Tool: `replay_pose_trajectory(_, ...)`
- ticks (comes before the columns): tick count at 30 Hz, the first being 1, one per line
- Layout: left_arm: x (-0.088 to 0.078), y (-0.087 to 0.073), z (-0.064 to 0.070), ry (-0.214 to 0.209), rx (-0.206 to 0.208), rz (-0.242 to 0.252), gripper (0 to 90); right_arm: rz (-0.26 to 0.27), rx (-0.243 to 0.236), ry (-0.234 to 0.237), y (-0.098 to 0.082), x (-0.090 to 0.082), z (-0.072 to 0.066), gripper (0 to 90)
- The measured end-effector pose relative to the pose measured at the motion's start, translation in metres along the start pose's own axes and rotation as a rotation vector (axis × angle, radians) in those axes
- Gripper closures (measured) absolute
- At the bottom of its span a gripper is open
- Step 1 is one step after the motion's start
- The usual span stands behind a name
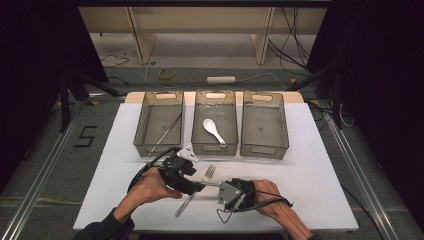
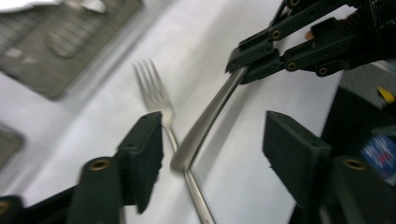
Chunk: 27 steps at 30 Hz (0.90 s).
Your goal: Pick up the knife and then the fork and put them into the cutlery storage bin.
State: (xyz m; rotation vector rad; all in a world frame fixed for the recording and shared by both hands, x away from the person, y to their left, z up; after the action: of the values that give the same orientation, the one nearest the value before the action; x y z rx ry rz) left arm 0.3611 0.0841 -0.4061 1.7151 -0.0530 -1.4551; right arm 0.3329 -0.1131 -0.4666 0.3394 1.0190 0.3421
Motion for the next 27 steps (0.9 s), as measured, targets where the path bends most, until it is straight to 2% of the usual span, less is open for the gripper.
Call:
replay_pose_trajectory(1, -0.002, 0.000, -0.002, 0.010, -0.001, 0.014, 32.5, 0.001, 0.037, 0.002, -0.003, -0.001, 0.004, 83.7)
replay_pose_trajectory(2, -0.003, -0.001, -0.002, 0.023, -0.015, 0.042, 30.1, 0.003, 0.063, -0.007, -0.007, -0.003, 0.008, 83.7)
replay_pose_trajectory(5, -0.005, -0.004, -0.005, 0.049, -0.040, 0.078, 26.3, 0.001, 0.130, -0.027, -0.016, -0.008, 0.021, 83.7)
replay_pose_trajectory(9, -0.002, -0.010, -0.008, 0.075, -0.073, 0.107, 22.4, 0.019, 0.228, -0.059, -0.028, -0.016, 0.038, 83.7)
replay_pose_trajectory(15, 0.003, -0.023, -0.011, 0.112, -0.119, 0.159, 19.2, 0.055, 0.332, -0.084, -0.043, -0.031, 0.066, 83.7)
replay_pose_trajectory(19, 0.005, -0.031, -0.014, 0.137, -0.137, 0.172, 18.4, 0.074, 0.411, -0.106, -0.050, -0.037, 0.088, 83.7)
replay_pose_trajectory(24, 0.007, -0.039, -0.017, 0.155, -0.144, 0.157, 18.3, 0.087, 0.480, -0.129, -0.054, -0.040, 0.114, 83.7)
replay_pose_trajectory(27, 0.006, -0.042, -0.016, 0.163, -0.149, 0.167, 18.2, 0.103, 0.552, -0.137, -0.056, -0.040, 0.135, 83.7)
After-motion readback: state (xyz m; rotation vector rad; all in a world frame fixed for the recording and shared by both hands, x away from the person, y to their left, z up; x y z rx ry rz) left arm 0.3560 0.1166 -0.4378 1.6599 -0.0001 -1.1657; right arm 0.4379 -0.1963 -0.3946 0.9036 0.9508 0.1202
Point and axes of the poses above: each handheld gripper's, and its own axes: x roughly forward along the jaws, y roughly out of its top, z roughly to its right, the point moved 2 cm from there along x, roughly forward along the jaws, and after that the axes turned 5 degrees about y, right-handed, at the moved point
